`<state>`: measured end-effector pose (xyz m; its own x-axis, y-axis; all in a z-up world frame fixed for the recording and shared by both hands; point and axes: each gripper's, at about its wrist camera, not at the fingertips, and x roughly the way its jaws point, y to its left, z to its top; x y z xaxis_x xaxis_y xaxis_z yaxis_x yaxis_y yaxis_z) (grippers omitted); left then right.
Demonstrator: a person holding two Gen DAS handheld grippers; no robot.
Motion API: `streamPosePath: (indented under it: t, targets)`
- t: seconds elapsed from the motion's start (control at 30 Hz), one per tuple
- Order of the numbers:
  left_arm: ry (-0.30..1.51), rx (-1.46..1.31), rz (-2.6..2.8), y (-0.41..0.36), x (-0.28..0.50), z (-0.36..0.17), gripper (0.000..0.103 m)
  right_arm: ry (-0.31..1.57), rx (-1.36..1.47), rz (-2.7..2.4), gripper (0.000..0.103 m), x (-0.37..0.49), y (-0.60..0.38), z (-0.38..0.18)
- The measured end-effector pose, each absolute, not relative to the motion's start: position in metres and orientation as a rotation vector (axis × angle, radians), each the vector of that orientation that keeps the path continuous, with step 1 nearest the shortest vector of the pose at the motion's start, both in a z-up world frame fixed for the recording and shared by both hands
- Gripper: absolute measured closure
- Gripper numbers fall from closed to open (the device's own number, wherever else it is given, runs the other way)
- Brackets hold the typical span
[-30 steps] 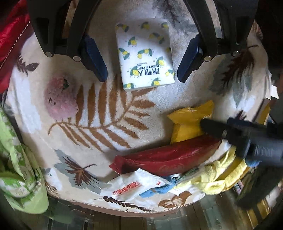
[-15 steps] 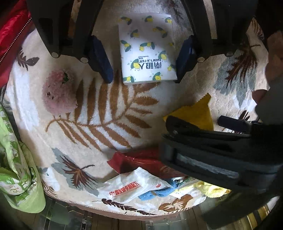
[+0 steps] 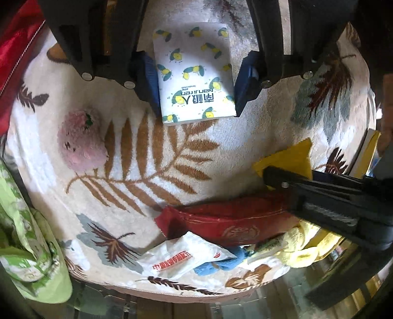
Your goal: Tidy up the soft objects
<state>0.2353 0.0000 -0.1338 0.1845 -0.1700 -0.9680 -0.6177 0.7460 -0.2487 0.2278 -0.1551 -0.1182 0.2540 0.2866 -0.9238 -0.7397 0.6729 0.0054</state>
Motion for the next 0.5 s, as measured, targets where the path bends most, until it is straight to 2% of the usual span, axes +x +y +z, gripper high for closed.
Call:
streamPosePath:
  t: [0.23, 0.5]
  targets:
    - [1.37, -0.635, 0.208, 0.001, 0.202, -0.128, 0.052, 1.094, -0.531, 0.674, 0.051, 0.204, -0.149, -0.118]
    - [1.349, -0.645, 0.11, 0.017, 0.141, -0.122, 0.052, 1.098, -0.402, 0.73, 0.051, 0.165, -0.144, -0.111]
